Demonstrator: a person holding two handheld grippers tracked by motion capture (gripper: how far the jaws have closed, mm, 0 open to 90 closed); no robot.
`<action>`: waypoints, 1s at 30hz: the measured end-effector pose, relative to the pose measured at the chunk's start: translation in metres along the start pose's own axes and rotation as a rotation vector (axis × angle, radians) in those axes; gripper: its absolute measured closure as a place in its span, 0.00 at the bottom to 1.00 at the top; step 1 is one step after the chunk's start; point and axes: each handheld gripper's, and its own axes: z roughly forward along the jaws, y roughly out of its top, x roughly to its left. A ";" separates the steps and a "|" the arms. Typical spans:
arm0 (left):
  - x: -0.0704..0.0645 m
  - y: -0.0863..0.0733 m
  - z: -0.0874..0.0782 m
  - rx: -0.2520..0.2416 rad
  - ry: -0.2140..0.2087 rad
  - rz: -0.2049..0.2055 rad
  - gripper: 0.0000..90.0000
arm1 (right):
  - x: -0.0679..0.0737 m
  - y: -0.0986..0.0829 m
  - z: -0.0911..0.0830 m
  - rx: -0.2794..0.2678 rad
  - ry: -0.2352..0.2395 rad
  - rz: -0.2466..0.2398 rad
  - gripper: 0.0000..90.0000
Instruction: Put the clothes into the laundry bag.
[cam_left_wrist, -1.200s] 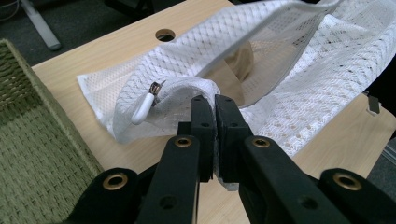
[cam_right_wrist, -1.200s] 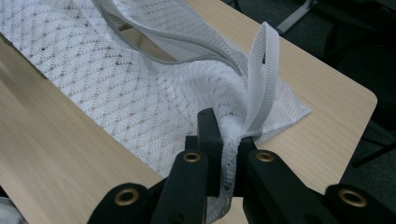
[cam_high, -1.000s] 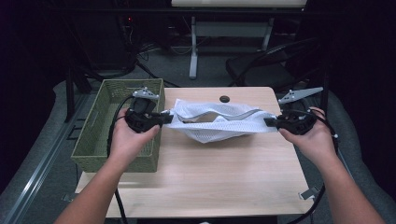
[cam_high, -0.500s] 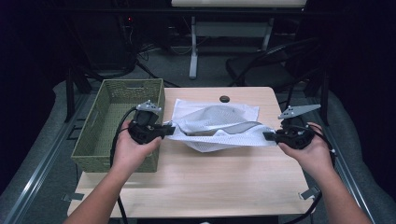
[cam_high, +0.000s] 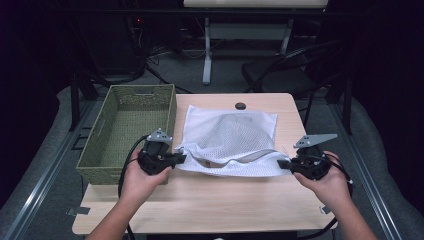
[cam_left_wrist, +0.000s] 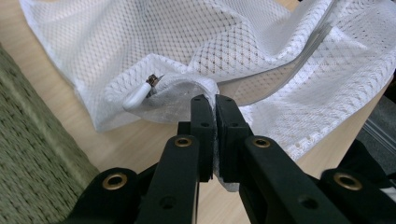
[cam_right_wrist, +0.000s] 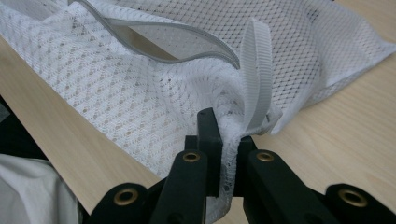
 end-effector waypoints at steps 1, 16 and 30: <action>-0.001 -0.003 0.001 0.000 0.001 -0.002 0.97 | 0.001 -0.002 0.001 0.000 0.004 0.000 0.99; -0.009 -0.045 0.017 0.018 -0.011 -0.037 0.97 | 0.014 -0.038 0.017 0.018 0.045 0.038 0.98; -0.008 -0.082 0.038 0.049 -0.027 -0.091 0.96 | 0.022 -0.069 0.040 0.056 0.071 0.078 0.97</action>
